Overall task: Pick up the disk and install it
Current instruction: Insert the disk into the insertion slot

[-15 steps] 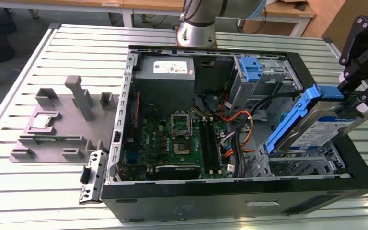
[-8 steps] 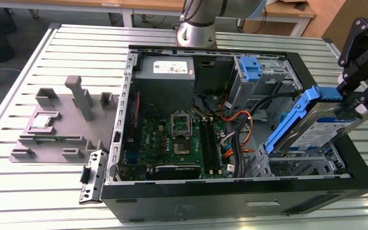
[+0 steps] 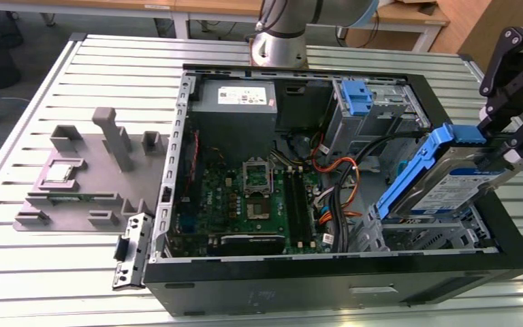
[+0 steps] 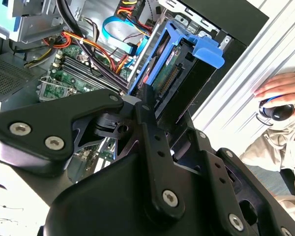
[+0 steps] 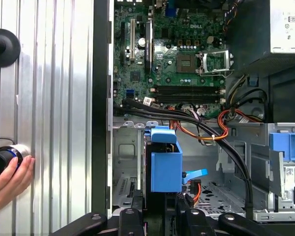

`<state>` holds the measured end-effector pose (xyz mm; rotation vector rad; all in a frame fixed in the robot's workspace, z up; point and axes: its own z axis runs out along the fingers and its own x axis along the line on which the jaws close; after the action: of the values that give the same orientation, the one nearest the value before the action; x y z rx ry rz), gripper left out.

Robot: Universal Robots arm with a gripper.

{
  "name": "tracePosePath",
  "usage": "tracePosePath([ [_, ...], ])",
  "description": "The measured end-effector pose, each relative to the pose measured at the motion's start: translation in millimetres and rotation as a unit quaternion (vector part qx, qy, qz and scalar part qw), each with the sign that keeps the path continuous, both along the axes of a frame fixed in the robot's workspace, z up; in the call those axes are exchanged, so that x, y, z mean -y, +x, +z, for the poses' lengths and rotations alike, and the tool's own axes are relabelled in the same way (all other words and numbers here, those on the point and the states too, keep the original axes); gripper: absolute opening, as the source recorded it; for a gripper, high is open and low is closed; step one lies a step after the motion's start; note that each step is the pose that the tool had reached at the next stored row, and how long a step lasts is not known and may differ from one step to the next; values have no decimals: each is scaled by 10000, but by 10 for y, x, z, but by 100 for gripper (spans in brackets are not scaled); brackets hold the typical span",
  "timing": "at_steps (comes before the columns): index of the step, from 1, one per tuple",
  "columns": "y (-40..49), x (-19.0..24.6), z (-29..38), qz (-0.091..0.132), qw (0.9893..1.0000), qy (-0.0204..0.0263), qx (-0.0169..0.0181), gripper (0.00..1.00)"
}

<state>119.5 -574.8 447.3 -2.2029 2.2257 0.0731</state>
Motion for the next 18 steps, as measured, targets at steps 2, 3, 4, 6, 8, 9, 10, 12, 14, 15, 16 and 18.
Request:
tracePosePath([
  [2, 0, 0, -1, 0, 10000, -1, 0, 35],
  [3, 0, 0, -1, 0, 10000, -1, 0, 35],
  [4, 0, 0, -2, 0, 10000, 0, 0, 35],
  [6, 0, 0, -8, 0, 10000, 1, 0, 35],
  [8, 0, 1, -26, 0, 10000, 0, 3, 35],
  [9, 0, 2, -38, 0, 10000, 0, 5, 35],
  [10, 0, 2, -52, 0, 10000, 0, 6, 35],
  [12, 0, 2, -80, 0, 10000, 0, 8, 35],
  [14, 0, 2, -114, 0, 10000, 1, 11, 35],
  [15, 0, 2, -130, 0, 10000, 0, 12, 35],
  [16, 0, 3, -148, 0, 10000, 0, 13, 35],
  [18, 0, 3, -183, 0, 10000, 0, 15, 35],
])
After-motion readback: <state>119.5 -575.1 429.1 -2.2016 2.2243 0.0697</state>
